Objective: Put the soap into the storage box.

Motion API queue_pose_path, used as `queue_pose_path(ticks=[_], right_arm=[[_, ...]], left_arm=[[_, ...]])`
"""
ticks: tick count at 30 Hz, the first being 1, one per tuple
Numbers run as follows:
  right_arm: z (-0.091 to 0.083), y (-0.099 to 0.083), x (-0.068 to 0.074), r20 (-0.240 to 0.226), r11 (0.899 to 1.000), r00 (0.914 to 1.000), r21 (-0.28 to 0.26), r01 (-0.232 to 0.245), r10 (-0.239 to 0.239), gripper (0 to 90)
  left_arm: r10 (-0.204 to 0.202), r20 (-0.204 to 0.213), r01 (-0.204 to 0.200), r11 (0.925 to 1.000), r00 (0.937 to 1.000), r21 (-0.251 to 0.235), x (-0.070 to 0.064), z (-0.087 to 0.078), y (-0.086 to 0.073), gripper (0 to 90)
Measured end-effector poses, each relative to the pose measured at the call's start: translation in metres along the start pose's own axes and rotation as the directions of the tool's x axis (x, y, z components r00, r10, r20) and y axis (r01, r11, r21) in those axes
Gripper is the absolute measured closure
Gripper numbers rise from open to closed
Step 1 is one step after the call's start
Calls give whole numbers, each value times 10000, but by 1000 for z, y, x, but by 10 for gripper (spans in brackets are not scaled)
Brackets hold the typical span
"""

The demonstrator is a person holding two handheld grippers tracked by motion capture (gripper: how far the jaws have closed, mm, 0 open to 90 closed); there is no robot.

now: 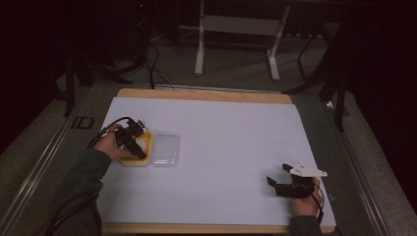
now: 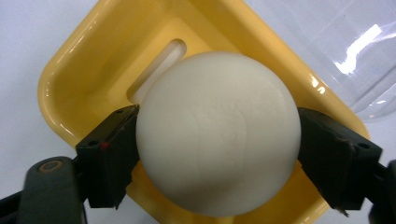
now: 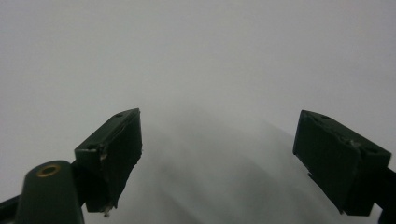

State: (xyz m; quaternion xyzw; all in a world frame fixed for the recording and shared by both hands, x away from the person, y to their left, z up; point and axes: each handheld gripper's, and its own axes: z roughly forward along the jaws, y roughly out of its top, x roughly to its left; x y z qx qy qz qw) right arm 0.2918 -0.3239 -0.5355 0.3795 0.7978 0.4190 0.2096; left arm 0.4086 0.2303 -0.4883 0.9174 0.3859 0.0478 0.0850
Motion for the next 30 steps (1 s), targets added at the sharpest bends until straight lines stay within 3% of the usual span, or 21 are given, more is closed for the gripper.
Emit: queue_pose_path(ticks=[7, 15, 20, 30], right_arm=[[0, 0, 0, -5, 10000, 10000, -10, 1, -1, 155], [0, 0, 0, -1, 10000, 10000, -10, 3, -3, 155], [0, 0, 0, 2, 10000, 10000, -11, 1, -1, 155], [0, 0, 0, 7, 10000, 10000, -30, -35, 35, 155]], left_arm=[[-38, -531, 32, 9999, 9986, -120, -1, -9, 1, 93], [-90, -573, 47, 9972, 9983, -741, 0, -23, 0, 101], [43, -463, -99, 9924, 9989, -1228, -5, -35, 1, 141], [765, -606, -871, 9765, 9952, -1970, -27, -48, 6, 156]])
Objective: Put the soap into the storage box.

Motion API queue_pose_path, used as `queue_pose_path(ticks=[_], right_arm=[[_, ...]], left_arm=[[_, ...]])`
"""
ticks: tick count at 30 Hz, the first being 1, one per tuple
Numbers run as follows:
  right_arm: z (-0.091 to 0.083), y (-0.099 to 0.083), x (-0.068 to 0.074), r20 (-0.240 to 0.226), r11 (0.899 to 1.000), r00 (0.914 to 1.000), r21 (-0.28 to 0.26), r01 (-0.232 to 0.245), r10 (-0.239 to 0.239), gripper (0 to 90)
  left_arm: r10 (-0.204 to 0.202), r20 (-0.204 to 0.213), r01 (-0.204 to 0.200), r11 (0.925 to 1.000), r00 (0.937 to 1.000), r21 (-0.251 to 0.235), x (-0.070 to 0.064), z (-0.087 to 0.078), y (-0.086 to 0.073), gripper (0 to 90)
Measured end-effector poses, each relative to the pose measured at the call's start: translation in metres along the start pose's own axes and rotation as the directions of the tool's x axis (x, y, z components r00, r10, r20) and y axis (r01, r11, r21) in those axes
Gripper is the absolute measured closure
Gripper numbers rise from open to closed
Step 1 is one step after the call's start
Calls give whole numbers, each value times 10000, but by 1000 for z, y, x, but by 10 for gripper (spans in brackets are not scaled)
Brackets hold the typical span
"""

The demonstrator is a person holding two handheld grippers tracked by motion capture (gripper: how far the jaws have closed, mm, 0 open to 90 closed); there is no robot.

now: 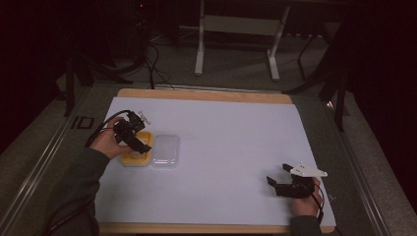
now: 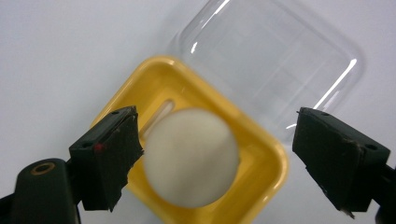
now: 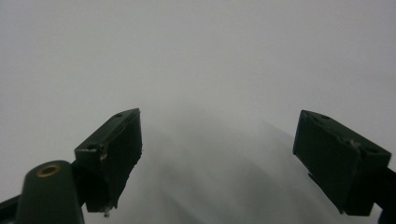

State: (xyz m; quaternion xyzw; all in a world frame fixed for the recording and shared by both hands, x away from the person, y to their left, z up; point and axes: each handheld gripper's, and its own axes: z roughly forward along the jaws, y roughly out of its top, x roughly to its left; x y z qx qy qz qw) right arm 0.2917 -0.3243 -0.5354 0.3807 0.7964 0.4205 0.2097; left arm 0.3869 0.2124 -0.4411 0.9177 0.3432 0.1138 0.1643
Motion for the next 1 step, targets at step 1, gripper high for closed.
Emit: queue_pose_path(ticks=[1], right_arm=[[0, 0, 0, -1, 10000, 10000, 3, -7, 7, 155]], left_arm=[[16, -12, -16, 9998, 10000, -199, -3, -1, 0, 156]])
